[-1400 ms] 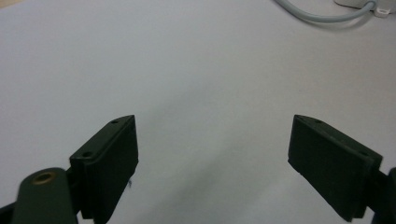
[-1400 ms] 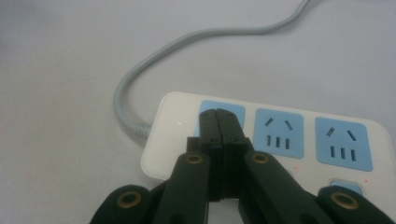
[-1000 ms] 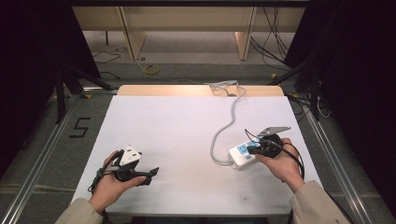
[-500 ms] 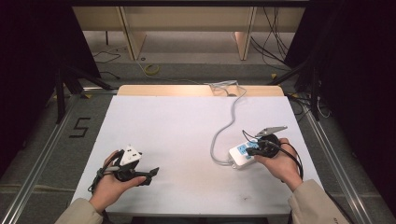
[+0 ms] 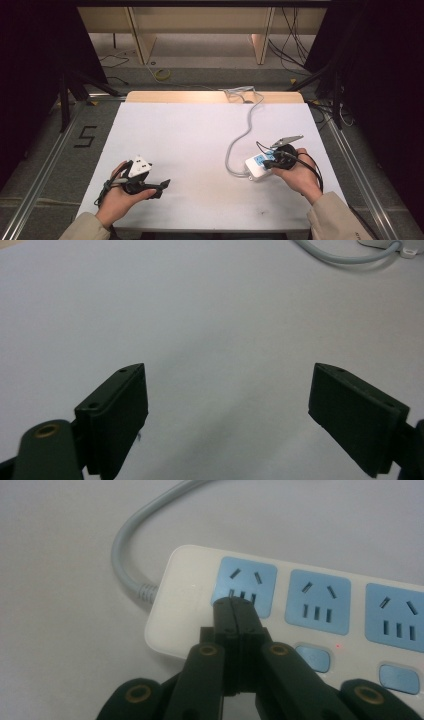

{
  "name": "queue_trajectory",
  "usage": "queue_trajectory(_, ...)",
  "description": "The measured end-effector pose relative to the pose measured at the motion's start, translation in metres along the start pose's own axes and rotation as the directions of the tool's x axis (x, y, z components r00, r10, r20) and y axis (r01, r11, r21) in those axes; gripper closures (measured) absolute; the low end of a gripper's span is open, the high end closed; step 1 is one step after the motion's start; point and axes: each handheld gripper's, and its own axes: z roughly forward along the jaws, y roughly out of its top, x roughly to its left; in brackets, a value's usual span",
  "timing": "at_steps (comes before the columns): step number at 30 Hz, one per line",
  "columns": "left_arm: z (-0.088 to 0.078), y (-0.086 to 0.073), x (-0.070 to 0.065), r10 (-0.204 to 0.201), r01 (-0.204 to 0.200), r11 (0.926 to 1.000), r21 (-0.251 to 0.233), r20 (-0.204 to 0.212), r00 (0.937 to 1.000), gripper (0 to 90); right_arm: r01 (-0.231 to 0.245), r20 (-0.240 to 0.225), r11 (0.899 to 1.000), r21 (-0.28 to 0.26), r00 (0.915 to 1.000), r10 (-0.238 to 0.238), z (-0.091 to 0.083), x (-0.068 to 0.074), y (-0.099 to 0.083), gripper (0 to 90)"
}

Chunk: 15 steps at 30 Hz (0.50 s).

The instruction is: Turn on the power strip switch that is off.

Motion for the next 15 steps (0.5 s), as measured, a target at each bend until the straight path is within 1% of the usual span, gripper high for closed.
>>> queue_trajectory(15,0.0000,0.0001,-0.0001,0.000,0.000,1.0000,0.001,0.000,1.0000,15.6,0.015,0.011,0.999,0.028,0.9998,-0.015,0.0012,0.0010,0.0020,90.0)
